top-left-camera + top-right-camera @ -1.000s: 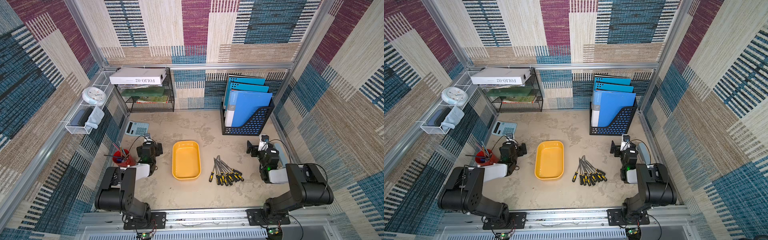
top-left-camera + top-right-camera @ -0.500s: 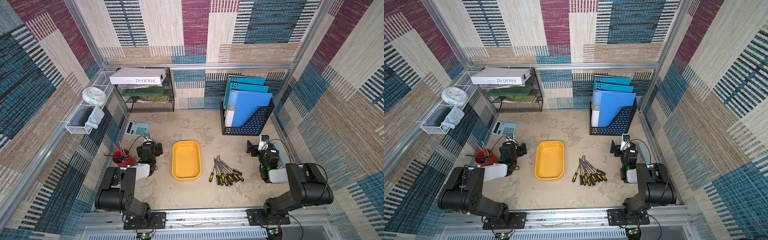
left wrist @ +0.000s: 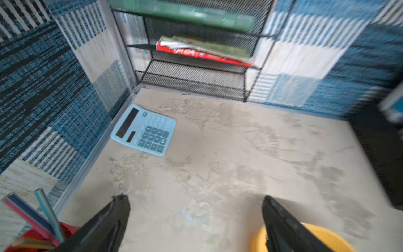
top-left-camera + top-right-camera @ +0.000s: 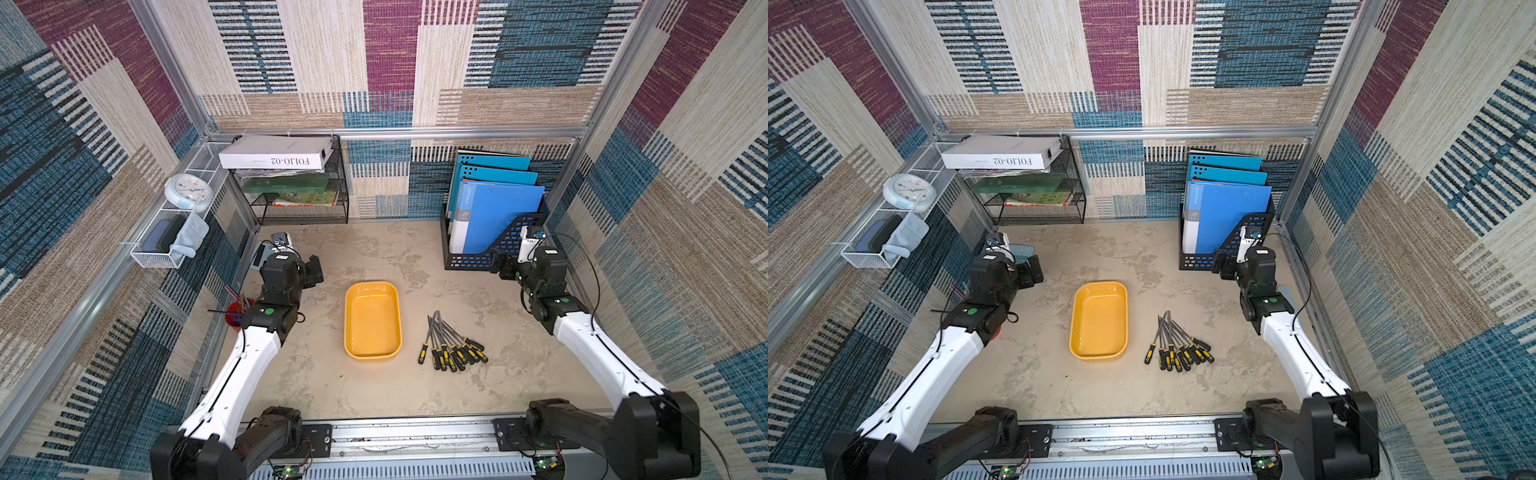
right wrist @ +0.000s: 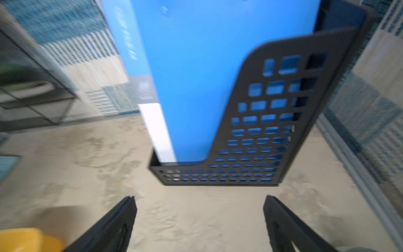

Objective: Put the file tool into the storage box
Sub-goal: Pick up the file tool from the center of the board.

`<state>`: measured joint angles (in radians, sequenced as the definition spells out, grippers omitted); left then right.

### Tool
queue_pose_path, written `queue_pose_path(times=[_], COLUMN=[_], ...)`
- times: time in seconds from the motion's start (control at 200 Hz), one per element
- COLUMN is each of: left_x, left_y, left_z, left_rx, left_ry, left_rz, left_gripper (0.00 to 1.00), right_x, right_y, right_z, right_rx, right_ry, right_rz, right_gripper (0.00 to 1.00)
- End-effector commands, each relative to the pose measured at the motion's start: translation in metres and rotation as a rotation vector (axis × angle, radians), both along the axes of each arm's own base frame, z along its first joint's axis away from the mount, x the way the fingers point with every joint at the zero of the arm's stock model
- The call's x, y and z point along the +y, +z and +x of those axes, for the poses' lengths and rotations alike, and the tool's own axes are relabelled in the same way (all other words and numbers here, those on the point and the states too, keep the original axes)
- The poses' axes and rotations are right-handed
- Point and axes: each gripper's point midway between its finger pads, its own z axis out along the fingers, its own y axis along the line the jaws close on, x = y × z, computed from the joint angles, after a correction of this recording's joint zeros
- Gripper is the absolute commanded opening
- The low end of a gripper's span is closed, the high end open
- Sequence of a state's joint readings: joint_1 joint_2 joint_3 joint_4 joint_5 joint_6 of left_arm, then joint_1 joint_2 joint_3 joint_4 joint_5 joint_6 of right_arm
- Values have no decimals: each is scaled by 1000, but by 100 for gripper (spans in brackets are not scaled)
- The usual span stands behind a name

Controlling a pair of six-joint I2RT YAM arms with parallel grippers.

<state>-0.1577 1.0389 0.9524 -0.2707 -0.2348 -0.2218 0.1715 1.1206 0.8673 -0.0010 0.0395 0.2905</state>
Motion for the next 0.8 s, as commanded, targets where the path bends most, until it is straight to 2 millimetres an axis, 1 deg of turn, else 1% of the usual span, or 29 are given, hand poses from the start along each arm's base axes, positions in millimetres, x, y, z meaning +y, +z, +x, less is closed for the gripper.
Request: queue_pose_path(times=[0.0, 0.045, 0.075, 0.11, 0.165, 0.225, 0.301, 0.361, 0.426, 0.486, 0.536, 0.586, 0.666, 0.701, 0.746, 0.796], left_x=[-43, -50, -57, -62, -68, -78, -86, -87, -86, -87, -83, -80, -79, -80, -81, -83], left_y=[-43, -43, -44, -46, -52, -61, -73, -81, -84, -84, -84, -86, -89, -90, -91, -92], left_z=[-73, -96, -108, -123, -142, -158, -171, -175, -175, -173, -171, -170, -168, -168, -168, -167], left_rx=[354, 419, 457, 502, 583, 670, 757, 805, 835, 847, 857, 880, 898, 905, 914, 922], left_ry=[-159, -156, -176, -179, -183, -207, -220, -210, -199, -201, -185, -178, -182, -185, -193, -206], left_rz=[-204, -287, -331, -365, -410, -444, -415, -372, -358, -337, -293, -258, -227, -226, -224, -221], left_gripper=[99, 99, 99, 99, 99, 99, 99, 99, 99, 99, 99, 99, 99, 99, 99, 99], right_x=[26, 41, 53, 66, 90, 114, 139, 161, 180, 197, 208, 212, 218, 220, 221, 219], right_y=[-38, -45, -51, -58, -69, -73, -78, -83, -92, -99, -109, -122, -142, -149, -156, -164], right_z=[-64, -88, -103, -121, -146, -162, -171, -175, -180, -186, -193, -202, -212, -214, -213, -211], right_rx=[369, 468, 535, 615, 722, 791, 846, 900, 965, 1005, 1041, 1080, 1129, 1145, 1148, 1156], right_ry=[-38, -32, -24, -22, 0, 36, 64, 103, 117, 134, 142, 124, 114, 109, 102, 80], right_rz=[234, 353, 427, 508, 574, 578, 511, 461, 406, 380, 355, 314, 278, 270, 256, 225], right_gripper=[93, 89, 86, 83, 79, 77, 77, 76, 75, 70, 66, 63, 53, 51, 44, 44])
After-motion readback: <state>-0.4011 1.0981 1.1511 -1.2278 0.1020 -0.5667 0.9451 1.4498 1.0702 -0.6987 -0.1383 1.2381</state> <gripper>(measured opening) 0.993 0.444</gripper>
